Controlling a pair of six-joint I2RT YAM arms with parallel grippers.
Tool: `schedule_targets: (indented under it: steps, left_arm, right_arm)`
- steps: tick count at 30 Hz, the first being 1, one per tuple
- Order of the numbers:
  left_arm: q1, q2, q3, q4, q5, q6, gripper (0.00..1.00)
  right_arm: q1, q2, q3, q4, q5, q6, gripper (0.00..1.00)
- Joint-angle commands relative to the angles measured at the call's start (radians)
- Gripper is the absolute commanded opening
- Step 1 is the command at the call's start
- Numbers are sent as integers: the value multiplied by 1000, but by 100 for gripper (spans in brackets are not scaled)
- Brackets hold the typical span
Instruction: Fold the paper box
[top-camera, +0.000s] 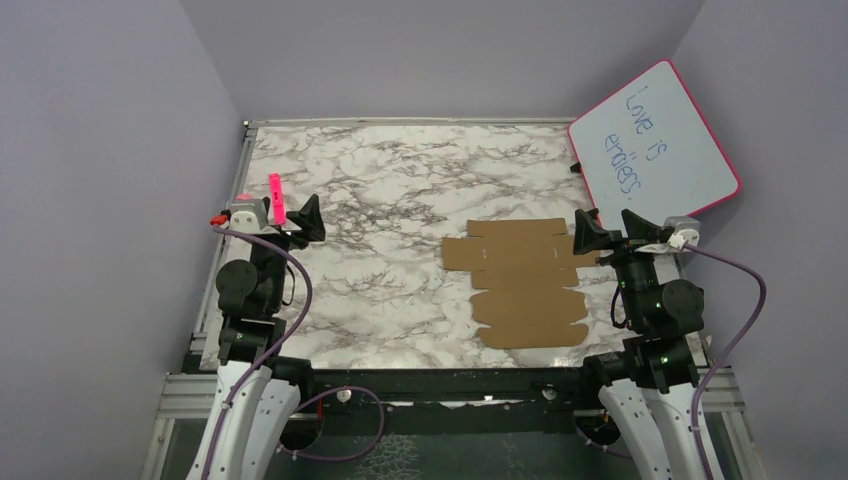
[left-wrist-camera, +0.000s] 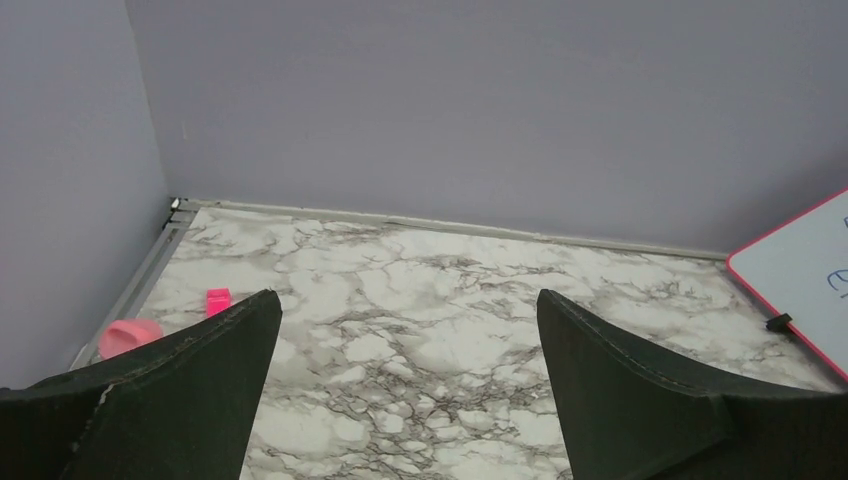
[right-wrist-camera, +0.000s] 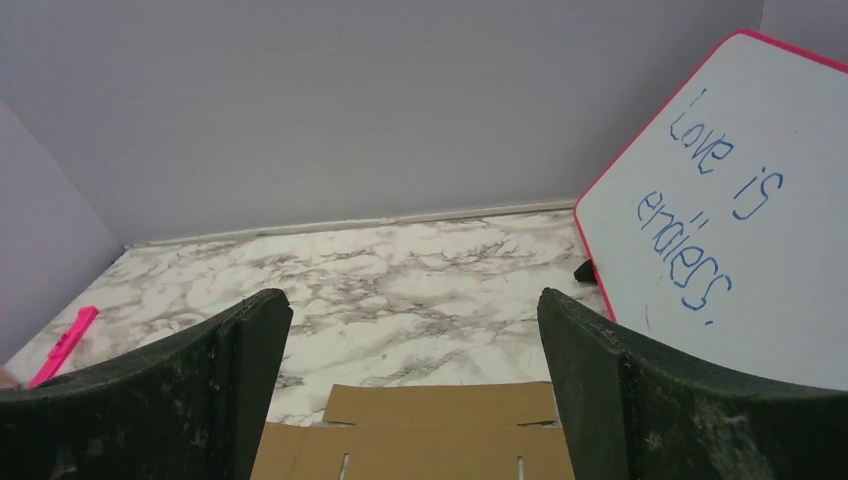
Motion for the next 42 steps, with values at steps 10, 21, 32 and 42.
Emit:
schedule_targets:
  steps: [10, 21, 32, 42]
  left_arm:
    - [-3, 17, -41, 81, 134, -5, 99]
    - [-8, 158, -61, 95, 232, -231, 99]
    - [-70, 520, -35, 121, 458, -436, 99]
    - [-270, 875, 36, 228, 480, -553, 90]
  right_arm:
    - [7, -7, 7, 10, -1, 19, 100]
    - [8, -23, -8, 1, -27, 41, 100]
    - [7, -13, -35, 35, -118, 53, 100]
    - [8, 33, -22, 41, -161, 37, 100]
